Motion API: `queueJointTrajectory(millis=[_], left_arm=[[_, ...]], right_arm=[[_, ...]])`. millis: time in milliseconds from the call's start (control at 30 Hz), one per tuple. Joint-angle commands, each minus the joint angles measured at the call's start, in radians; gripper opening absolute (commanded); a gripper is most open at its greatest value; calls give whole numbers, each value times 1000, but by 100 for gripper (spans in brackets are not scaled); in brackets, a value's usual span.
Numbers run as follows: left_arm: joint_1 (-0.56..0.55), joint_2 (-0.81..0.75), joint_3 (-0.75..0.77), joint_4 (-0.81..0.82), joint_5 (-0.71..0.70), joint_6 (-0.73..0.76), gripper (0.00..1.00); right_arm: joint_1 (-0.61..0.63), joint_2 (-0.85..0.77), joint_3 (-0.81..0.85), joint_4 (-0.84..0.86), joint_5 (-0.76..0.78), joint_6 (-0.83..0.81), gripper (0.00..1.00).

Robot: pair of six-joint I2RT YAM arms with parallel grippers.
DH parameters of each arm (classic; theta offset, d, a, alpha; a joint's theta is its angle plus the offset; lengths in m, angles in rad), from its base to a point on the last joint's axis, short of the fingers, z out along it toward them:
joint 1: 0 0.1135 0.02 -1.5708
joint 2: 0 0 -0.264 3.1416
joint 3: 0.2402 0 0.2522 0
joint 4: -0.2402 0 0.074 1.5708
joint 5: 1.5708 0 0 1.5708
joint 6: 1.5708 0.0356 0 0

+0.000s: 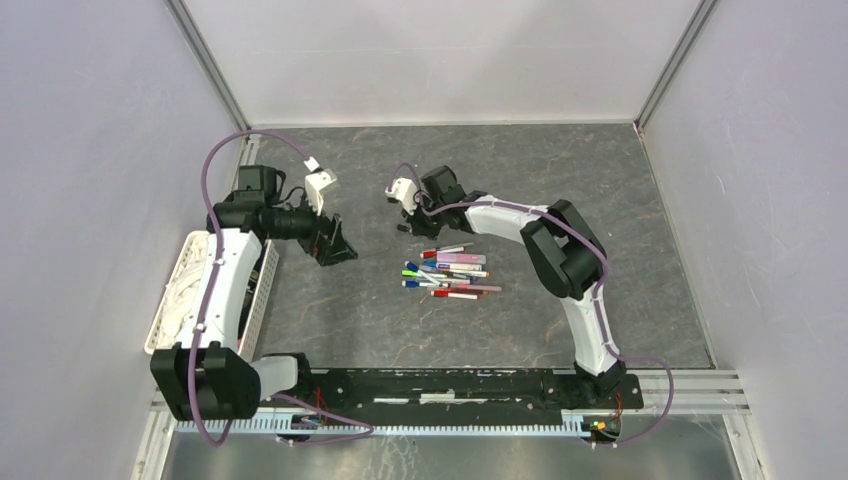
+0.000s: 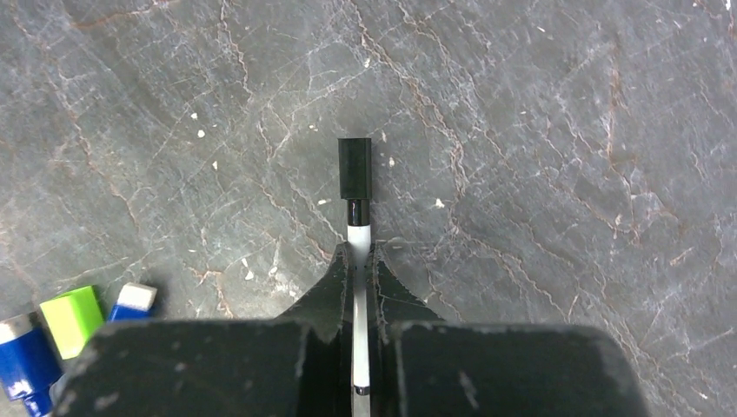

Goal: Open the pen caps

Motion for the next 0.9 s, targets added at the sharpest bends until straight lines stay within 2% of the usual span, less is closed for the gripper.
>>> queueJointTrajectory(millis=[0, 133, 267, 467, 567, 667, 800, 867], left_arm=[[3, 8, -44, -72, 93, 199, 100], [1, 47, -50, -154, 163, 359, 100], [-1, 116, -45, -257, 195, 569, 100], [-20, 193, -26, -381, 266, 792, 100], [-62, 185, -25, -381, 276, 826, 100], [-101, 170, -26, -373, 261, 828, 93], [-179, 149, -55, -307, 190, 756, 80], [-209, 130, -72, -244, 163, 689, 78]], right_arm=[[-24, -110, 16, 12, -56, 90, 0], [-21, -233, -64, 33, -231, 190, 0], [8, -349, -214, 67, -377, 269, 0], [101, -400, -296, 60, -506, 342, 0], [128, -403, -294, 49, -533, 365, 0], [141, -408, -277, 44, -549, 377, 0], [152, -412, -259, 58, -567, 427, 0], [153, -408, -248, 51, -568, 431, 0]])
